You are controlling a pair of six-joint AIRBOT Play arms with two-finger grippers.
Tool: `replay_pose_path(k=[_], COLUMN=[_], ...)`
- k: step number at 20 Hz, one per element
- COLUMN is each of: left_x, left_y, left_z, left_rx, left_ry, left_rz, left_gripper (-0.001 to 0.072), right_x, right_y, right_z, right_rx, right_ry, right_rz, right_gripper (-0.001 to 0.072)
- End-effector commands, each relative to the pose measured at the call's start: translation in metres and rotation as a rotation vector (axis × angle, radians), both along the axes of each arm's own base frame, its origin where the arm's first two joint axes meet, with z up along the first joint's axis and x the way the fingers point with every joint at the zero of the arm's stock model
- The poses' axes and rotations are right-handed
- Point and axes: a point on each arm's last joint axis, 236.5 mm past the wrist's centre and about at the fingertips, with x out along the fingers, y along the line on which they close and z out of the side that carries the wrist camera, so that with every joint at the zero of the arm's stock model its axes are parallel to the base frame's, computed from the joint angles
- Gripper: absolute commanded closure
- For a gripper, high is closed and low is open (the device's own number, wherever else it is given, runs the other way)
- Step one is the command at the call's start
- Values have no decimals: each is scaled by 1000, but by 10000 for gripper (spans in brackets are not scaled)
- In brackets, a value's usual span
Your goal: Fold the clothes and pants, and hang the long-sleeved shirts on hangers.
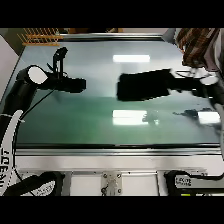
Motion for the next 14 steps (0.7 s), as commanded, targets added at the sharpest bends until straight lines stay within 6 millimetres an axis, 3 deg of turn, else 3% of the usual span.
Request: replay_pose_path(k=[1, 2, 4, 6, 14], left_x=[-1, -1, -2, -2, -3], left_y=[-1, -1, -1, -1, -3], left_z=[0, 0, -1, -1, -1], left_rx=[-1, -2, -8, -12, -10], left_ry=[6, 6, 15, 19, 19], left_rz=[-1, -1, 10, 18, 11], left_gripper=[696, 696, 696, 696, 696], right_x=[-57, -77, -118, -152, -239], right_y=[-164, -197, -240, -251, -184], right_z=[24, 27, 24, 12, -52], right_rx=[-178, -198, -229, -248, -164], right_ry=[70, 98, 174, 261, 501], right_rz=[-362, -451, -587, -627, -620], right_gripper=[700, 700, 701, 701, 700])
